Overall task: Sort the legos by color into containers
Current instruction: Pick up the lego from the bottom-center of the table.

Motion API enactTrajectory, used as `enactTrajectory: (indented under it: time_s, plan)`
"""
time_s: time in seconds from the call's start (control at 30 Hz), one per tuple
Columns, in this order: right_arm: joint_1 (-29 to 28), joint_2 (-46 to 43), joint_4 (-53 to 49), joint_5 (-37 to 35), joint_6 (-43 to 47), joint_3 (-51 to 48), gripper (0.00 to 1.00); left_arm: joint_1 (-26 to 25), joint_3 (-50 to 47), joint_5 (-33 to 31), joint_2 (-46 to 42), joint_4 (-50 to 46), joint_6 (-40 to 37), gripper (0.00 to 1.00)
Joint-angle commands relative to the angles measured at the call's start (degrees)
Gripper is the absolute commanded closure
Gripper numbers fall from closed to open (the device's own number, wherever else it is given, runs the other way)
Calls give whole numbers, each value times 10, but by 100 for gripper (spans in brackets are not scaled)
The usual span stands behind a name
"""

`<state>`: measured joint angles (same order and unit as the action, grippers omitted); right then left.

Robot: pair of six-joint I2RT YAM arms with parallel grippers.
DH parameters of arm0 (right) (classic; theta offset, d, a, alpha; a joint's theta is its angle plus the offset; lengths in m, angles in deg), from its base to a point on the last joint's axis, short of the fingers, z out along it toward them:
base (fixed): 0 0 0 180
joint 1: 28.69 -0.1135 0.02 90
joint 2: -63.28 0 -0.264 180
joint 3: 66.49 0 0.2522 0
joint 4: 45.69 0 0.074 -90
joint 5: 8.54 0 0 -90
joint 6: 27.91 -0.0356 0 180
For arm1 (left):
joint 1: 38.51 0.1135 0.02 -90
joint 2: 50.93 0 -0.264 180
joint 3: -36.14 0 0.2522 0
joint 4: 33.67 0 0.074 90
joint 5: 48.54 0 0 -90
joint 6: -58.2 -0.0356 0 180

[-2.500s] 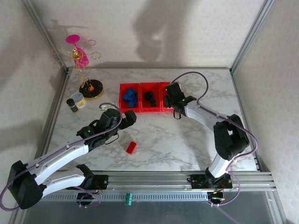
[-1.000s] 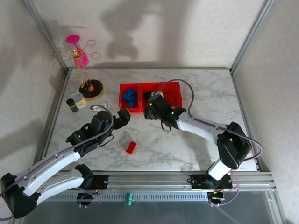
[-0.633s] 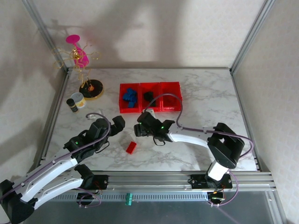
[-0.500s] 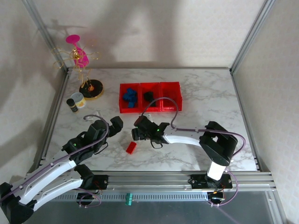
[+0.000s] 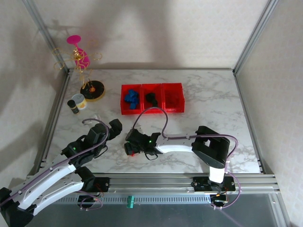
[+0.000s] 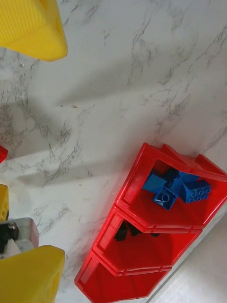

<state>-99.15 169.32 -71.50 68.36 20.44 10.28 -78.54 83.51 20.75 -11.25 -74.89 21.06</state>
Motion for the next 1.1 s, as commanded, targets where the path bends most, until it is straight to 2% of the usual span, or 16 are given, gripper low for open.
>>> enactTrajectory:
  time_s: [0.0, 0.13, 0.3, 0.53, 0.77, 0.9, 1.07]
  plan:
    - [-15, 16, -48, -20, -13, 16, 8, 2, -1, -16, -6, -24, 17, 0]
    - [-18, -10, -70, -27, -22, -15, 13, 3, -1, -14, -7, -26, 19, 0]
    - [-18, -46, -108, -44, -30, -45, 26, 3, -1, -10, -6, -19, 20, 0]
    - [-18, -23, -75, -38, -2, -21, 46, 3, 6, -3, 13, -5, 17, 0]
    - [-9, -9, -61, -33, 25, -12, 57, 3, 11, -5, 11, -14, 13, 0]
    - [-3, -24, -67, -35, 30, -14, 67, 4, 10, -4, 12, -9, 11, 1]
    - [14, -59, -50, -20, 31, -31, 74, 4, 17, 17, 32, 15, 6, 0]
